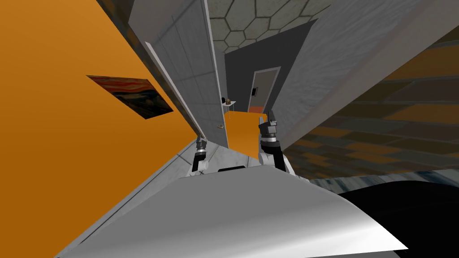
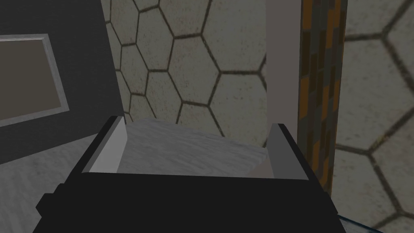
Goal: Push the door open
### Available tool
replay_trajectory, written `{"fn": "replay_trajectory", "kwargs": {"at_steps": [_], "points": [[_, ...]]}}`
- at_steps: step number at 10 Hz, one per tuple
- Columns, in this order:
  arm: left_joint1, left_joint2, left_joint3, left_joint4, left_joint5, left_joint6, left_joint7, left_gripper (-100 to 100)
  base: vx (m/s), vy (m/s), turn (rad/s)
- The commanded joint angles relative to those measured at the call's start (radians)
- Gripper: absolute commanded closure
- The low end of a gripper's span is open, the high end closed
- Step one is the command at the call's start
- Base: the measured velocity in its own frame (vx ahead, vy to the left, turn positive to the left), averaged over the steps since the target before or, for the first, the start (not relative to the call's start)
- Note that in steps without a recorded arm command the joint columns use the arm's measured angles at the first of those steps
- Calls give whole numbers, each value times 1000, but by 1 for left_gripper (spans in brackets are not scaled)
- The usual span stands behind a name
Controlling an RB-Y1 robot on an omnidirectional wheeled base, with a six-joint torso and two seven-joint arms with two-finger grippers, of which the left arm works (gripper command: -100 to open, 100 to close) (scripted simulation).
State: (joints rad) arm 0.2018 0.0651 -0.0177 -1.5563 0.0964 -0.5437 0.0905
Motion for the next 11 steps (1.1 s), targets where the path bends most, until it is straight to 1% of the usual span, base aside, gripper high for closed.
{"fn": "replay_trajectory", "kwargs": {"at_steps": [1,2,3,4,5,6,7,8,9,10,11], "points": [[-21,6,-4,50,0,-16,-3,-100,68,107,-198],[-35,9,-6,84,-1,-26,-6,-100,74,105,-187],[-35,9,-6,98,-1,-26,-6,-100,45,68,-53],[-49,11,-9,134,-1,-36,-9,-100,33,59,-118],[-62,13,-11,158,-2,-45,-12,-100,40,69,-208],[-62,13,-11,170,-2,-45,-12,-100,39,53,-68],[-76,14,-14,207,-2,-55,-15,-100,42,55,-101],[-90,16,-16,243,-3,-64,-17,-100,49,84,-201],[-104,17,-19,268,-3,-74,-20,-100,65,88,-208],[-104,17,-19,279,-3,-74,-20,-100,41,65,-60],[-118,18,-21,314,-4,-83,-23,-100,29,68,-96]]}}
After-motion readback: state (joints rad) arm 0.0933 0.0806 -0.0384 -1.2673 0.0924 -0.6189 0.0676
